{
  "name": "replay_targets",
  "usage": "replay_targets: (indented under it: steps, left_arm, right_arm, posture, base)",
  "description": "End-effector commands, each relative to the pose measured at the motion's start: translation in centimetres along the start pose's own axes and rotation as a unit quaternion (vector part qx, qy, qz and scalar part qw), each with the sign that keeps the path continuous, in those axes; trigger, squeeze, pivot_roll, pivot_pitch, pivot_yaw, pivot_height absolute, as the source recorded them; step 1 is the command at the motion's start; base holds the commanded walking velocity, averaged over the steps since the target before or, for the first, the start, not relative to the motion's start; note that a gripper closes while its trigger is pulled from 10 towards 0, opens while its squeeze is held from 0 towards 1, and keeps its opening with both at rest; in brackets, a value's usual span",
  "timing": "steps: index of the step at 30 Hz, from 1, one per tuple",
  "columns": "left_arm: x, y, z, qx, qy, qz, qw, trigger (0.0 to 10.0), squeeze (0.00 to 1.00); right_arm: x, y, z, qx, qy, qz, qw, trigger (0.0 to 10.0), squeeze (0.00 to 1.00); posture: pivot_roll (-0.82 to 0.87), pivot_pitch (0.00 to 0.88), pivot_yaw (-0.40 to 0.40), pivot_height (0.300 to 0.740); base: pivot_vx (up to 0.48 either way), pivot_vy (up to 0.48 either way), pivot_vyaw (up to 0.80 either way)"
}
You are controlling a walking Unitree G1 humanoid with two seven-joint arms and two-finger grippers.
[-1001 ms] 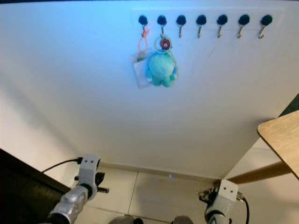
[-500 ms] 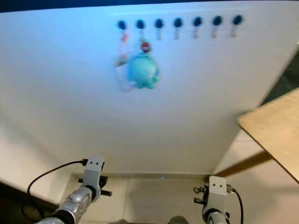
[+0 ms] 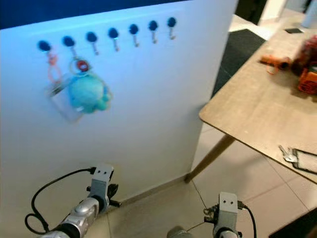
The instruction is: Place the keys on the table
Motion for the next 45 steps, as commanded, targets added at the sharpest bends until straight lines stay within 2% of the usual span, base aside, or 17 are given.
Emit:
replay_targets:
  steps: [1,20,28,32,41,45]
  left_arm:
    - [0.2,-0.9,0.2,0.001,0.001,0.012,1.000,10.0,0.00]
    - [0.2,-0.7,0.1,-0.003,-0.002,0.005,1.000,10.0,0.00]
    - [0.2,0.1,0.0,0.001,-0.009,-0.017,1.000,10.0,0.00]
    - [0.5,-0.5,-0.9,-0.027,-0.038,-0.016,0.999,10.0,0.00]
    - [0.5,-0.9,-1.0,-0.017,-0.029,-0.017,0.999,10.0,0.00]
    - [0.5,-1.0,-1.3,-0.012,-0.027,-0.020,0.999,10.0,0.00]
  right_arm:
    - [0.1,-0.3,0.2,0.002,0.003,0.002,1.000,10.0,0.00]
    - [0.1,-0.4,0.6,0.013,0.015,0.004,1.000,10.0,0.00]
    - [0.1,-0.5,1.3,0.032,0.036,0.009,0.999,10.0,0.00]
    - [0.3,-1.1,1.3,0.043,0.043,0.015,0.998,10.0,0.00]
    - [0.4,-1.3,1.3,0.051,0.048,0.018,0.997,10.0,0.00]
    - [0.5,-1.3,1.7,0.069,0.064,0.017,0.995,10.0,0.00]
  posture:
    - [-0.01,0.046,0.072,0.740]
    - [-0.01,0.046,0.068,0.740]
    - [-0.01,0.045,0.048,0.740]
    - [0.00,0.051,0.029,0.740]
    - [0.00,0.057,0.011,0.740]
    - [0.01,0.074,-0.014,0.740]
  base:
    - [0.000,0.000,-0.80]
    - [0.000,0.000,-0.80]
    - [0.000,0.000,-0.80]
    - [0.000,0.000,-0.80]
    - [0.000,0.000,-0.80]
    - [0.000,0.000,-0.80]
Point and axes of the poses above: a point about 5 cm out from each wrist's last joint towards the gripper, its own x axis pointing back from the gripper into the wrist, its own y axis along the axis of the wrist's last joint, z = x × y, the point moved 6 cm from there along -x, pointing out of the wrist towards the gripper, and after that the axes turned 10 degrees about x, right-handed, at the moved point
